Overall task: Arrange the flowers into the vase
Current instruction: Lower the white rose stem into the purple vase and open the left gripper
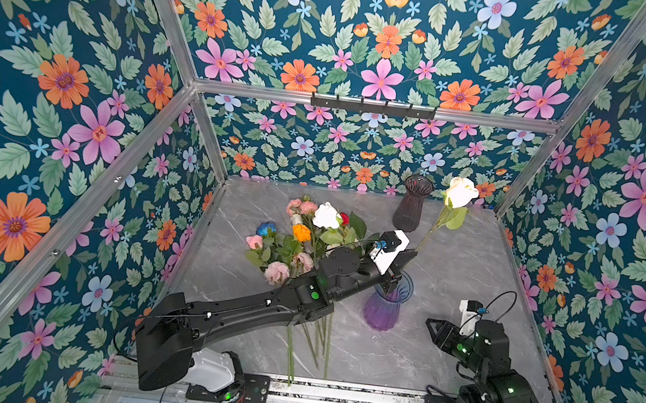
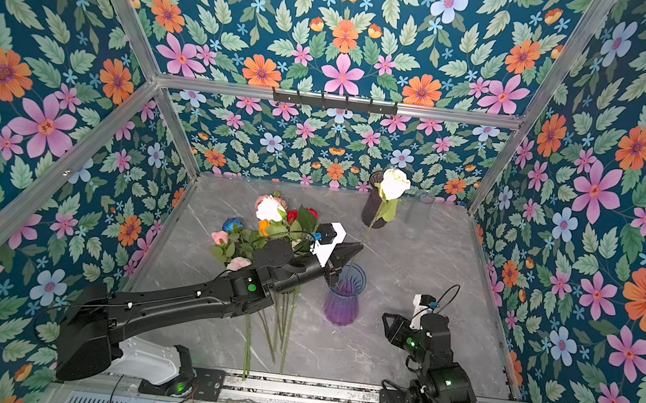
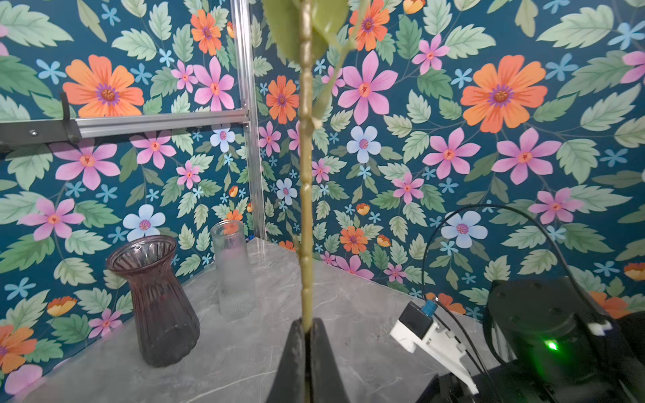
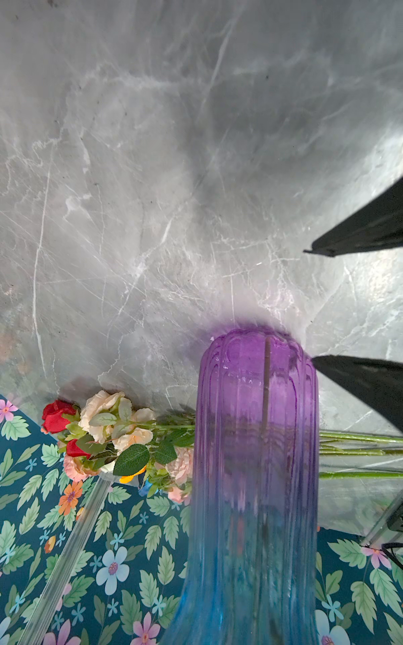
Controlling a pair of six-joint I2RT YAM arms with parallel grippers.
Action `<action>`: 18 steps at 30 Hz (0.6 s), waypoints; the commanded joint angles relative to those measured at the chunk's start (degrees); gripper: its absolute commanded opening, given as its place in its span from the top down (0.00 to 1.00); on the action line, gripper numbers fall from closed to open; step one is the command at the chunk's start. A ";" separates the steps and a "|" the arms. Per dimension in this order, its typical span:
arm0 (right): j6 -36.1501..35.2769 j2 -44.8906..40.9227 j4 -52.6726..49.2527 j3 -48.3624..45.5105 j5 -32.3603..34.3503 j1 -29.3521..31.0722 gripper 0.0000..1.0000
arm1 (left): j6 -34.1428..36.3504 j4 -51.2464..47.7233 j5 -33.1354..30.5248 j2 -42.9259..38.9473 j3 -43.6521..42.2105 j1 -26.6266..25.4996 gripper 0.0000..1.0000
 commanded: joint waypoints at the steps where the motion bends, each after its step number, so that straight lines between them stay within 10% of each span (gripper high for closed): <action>1: -0.29 0.22 1.14 -0.11 -0.39 0.02 0.52 | -2.39 -0.73 -4.59 -0.26 -0.16 0.08 0.69; 5: -0.29 0.65 1.22 0.02 -0.35 0.02 0.52 | -4.87 -3.99 -7.13 -2.79 -0.66 0.08 0.40; 18: -0.40 2.35 1.97 0.20 -0.35 0.02 0.52 | -15.85 -24.55 -4.66 -18.33 -5.35 0.08 0.37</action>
